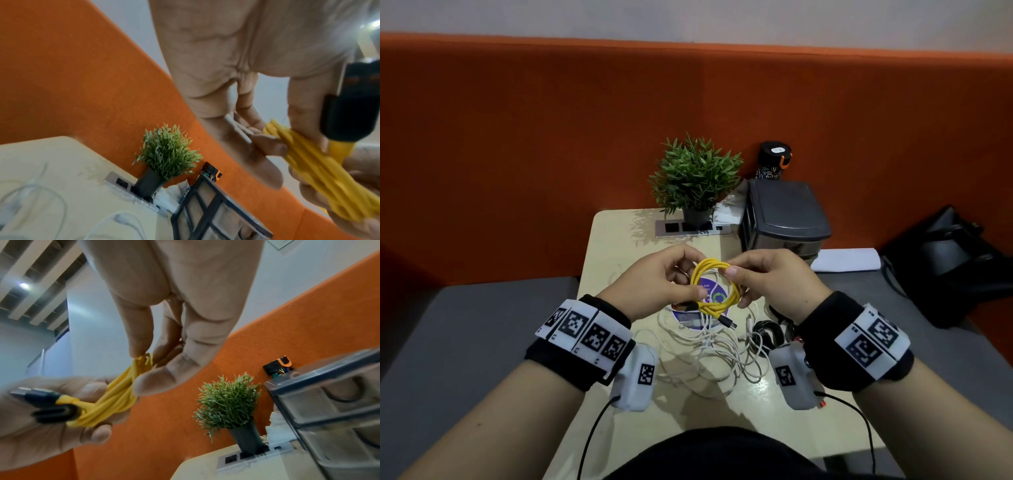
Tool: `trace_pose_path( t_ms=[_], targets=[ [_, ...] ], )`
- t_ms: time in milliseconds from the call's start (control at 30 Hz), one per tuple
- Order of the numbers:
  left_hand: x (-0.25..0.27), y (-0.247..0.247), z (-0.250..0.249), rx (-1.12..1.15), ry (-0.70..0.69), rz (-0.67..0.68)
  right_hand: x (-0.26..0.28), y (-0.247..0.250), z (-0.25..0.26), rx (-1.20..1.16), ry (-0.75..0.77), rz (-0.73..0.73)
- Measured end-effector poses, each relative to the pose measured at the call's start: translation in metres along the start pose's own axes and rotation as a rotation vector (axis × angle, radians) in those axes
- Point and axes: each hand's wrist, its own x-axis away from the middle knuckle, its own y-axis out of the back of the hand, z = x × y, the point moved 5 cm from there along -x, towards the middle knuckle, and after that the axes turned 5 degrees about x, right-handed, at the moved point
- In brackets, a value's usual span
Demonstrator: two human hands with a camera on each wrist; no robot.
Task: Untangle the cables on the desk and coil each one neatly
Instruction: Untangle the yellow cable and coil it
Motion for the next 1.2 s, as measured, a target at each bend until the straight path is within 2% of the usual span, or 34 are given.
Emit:
trace_pose_path(
  t_ms=[133,267,333,500,567,633,733,800,967,1100,1200],
  targets=[
    [0.003,-0.014,0.02,0.045,0.075,0.017,0.011,0.005,-0.029,0.038,-0.104,-0.03],
    [0.006,-0.016,0.056,-0.172,0.154,-0.017,0.023,0.017,-0.066,0.086,-0.234,-0.051],
    [0.008,-0.023,0.072,-0.282,0.197,0.041,0.031,0.022,-0.089,0.17,-0.301,-0.015],
    [0.018,-0.053,0.109,-0.54,0.38,0.316,0.055,0.022,-0.145,0.304,-0.488,0.14],
    [0.023,-0.064,0.122,-0.584,0.461,0.351,0.064,0.018,-0.164,0.382,-0.545,0.19],
    [0.027,-0.07,0.133,-0.719,0.504,0.365,0.069,0.009,-0.18,0.388,-0.604,0.234],
    [0.032,-0.079,0.141,-0.967,0.502,0.344,0.071,0.002,-0.197,0.455,-0.658,0.255],
    [0.034,-0.084,0.144,-1.001,0.475,0.308,0.07,0.001,-0.202,0.471,-0.685,0.244],
    [0.039,-0.083,0.15,-1.089,0.433,0.183,0.067,0.008,-0.21,0.311,-0.784,0.14],
    [0.045,-0.079,0.151,-1.108,0.417,0.157,0.067,0.01,-0.215,0.2,-0.823,0.052],
    [0.048,-0.076,0.147,-1.123,0.351,0.159,0.073,0.008,-0.214,0.174,-0.926,0.061]
  ],
)
